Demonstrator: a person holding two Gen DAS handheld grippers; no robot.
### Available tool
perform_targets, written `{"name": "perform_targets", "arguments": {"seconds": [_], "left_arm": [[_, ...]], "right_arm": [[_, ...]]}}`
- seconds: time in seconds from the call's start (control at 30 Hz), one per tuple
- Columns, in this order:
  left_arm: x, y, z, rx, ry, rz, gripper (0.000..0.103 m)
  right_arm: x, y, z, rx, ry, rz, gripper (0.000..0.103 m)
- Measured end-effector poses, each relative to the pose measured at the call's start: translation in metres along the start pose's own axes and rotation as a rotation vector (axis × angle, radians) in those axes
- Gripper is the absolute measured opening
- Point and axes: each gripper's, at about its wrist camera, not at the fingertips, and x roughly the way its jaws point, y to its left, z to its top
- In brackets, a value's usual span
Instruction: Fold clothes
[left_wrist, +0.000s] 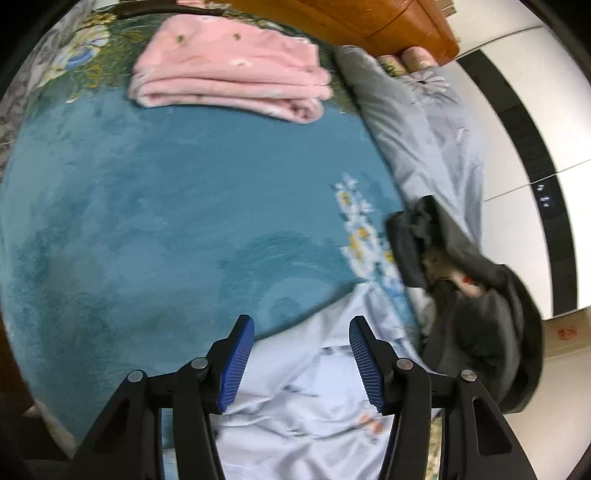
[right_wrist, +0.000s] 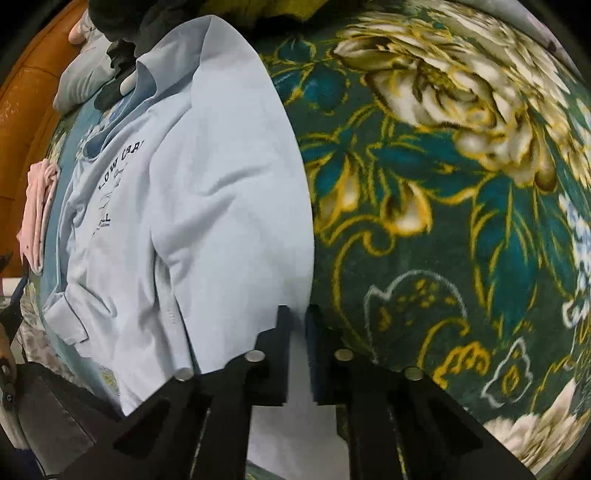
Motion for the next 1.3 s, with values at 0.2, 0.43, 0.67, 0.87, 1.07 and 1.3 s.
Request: {"name": "perform_targets", "arguments": {"seconds": [0.2, 0.43, 0.67, 0.87, 1.07, 1.3], "left_arm": [[0.023, 0.002, -0.004, 0.058, 0.064, 0.028, 0.058], [0.049, 0.005, -0.009, 0.126, 0.139, 0.061, 0.058], [0.054, 0.006, -0.011, 0.157, 0.158, 0.058, 0.058], [0.056, 0.004, -0.014, 0.178, 0.169, 0.061, 0.058], [0.065, -0.011, -0.028, 0.28, 0.234, 0.103, 0.058], [0.059, 0.006, -0.045, 0.173, 0.291, 0.204, 0.058]], "right_arm": [[-0.033, -0.003, 0.027, -0.007, -0.105, -0.074, 0.002], [-0.112, -0.064, 0.094, 0.074, -0.397, -0.446, 0.002], [-0.108, -0.102, 0.125, 0.176, -0.398, -0.545, 0.002], [-0.122, -0.041, 0.104, 0.086, -0.472, -0.405, 0.009], [-0.064, 0.057, 0.071, -0.194, -0.339, -0.139, 0.044], [-0.027, 0.104, 0.052, -0.276, -0.222, -0.038, 0.044]]}}
